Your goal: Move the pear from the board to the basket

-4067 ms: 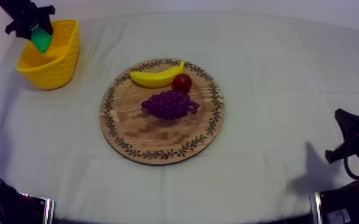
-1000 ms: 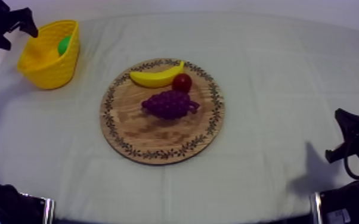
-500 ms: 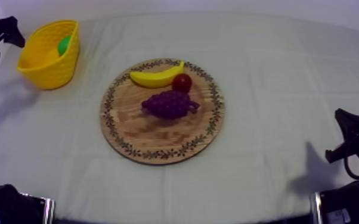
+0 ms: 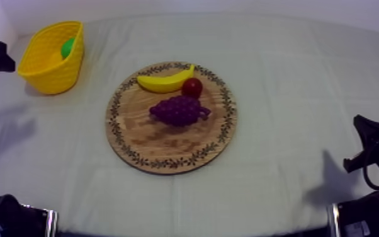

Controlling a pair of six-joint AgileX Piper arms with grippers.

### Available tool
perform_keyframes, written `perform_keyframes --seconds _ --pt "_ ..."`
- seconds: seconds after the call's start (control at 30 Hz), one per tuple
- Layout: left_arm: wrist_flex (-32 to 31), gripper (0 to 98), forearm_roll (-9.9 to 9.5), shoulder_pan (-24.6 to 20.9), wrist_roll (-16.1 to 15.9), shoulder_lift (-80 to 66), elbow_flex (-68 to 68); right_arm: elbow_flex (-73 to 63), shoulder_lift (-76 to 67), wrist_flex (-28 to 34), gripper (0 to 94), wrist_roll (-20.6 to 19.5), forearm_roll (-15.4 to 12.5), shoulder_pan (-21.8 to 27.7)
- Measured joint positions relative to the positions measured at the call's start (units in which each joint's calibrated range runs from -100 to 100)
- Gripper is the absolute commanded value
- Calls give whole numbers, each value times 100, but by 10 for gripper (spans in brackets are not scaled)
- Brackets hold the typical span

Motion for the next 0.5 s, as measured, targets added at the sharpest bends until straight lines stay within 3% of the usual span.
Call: perform_keyframes --seconds 0.13,0.5 --pt "-260 469 95 -101 -139 -522 555 0 0 0 2 0 0 0" --pt "-761 336 167 98 -105 -1613 1157 0 0 0 2 0 0 0"
